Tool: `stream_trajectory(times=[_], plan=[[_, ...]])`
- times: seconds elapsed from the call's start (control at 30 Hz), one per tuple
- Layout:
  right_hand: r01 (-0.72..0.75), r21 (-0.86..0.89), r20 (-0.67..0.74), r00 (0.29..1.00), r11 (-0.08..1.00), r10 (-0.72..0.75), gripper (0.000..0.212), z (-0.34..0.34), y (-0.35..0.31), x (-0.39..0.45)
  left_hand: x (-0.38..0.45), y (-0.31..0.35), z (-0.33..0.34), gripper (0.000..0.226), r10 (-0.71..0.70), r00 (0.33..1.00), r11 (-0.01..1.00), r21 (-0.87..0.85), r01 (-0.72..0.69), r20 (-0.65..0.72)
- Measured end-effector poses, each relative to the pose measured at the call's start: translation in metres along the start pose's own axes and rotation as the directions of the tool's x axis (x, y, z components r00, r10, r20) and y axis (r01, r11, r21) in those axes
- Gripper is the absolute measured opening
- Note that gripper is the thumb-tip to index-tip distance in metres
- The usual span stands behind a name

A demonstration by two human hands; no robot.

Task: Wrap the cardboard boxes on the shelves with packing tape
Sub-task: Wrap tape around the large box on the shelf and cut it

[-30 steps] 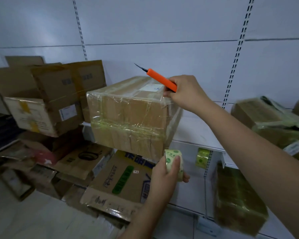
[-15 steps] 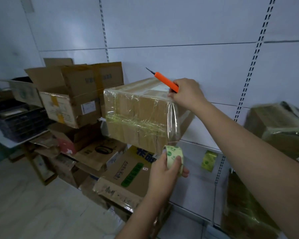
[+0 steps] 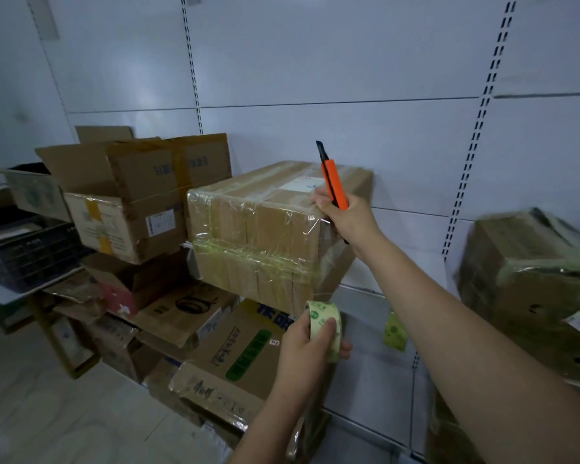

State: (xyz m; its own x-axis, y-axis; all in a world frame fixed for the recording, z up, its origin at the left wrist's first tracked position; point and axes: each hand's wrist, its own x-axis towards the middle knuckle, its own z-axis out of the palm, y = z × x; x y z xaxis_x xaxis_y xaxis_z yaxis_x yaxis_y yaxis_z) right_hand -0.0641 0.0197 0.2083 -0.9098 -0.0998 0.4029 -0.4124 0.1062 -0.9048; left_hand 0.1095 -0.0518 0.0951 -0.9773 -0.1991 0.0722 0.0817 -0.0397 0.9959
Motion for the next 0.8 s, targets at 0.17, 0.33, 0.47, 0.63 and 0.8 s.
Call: stream_trajectory(times=[0.17,0.33,0.47,0.63,0.8], plan=[[0.149,-0.340,-0.005,0.987,0.928,-0.161,0.029,0.001,-0.020,-0.003,0.002,0.002,-0.003,0.017,-0.026,1.000,0.999,-0.029,0.026,-0.014],[0.204,-0.491,-0.109,0.950,0.847,-0.292,0.008,0.006,-0.032,-0.025,0.010,0.005,-0.006,0.016,-0.011,0.999,1.000,-0.029,0.010,-0.034],[0.157,-0.426,-0.194,0.946,0.891,-0.259,0.012,0.005,-0.030,-0.027,0.011,0.004,-0.003,0.016,-0.022,0.999,0.999,-0.037,0.021,-0.023],[0.097,-0.230,-0.215,0.965,0.968,-0.148,0.021,0.001,-0.031,-0.025,0.007,0.006,0.003,0.016,-0.008,1.000,1.000,-0.030,0.007,-0.006],[0.072,-0.165,-0.185,0.977,0.984,-0.103,0.013,-0.003,-0.031,-0.025,0.006,0.006,0.004,0.016,-0.001,1.000,1.000,-0.007,0.001,-0.006]])
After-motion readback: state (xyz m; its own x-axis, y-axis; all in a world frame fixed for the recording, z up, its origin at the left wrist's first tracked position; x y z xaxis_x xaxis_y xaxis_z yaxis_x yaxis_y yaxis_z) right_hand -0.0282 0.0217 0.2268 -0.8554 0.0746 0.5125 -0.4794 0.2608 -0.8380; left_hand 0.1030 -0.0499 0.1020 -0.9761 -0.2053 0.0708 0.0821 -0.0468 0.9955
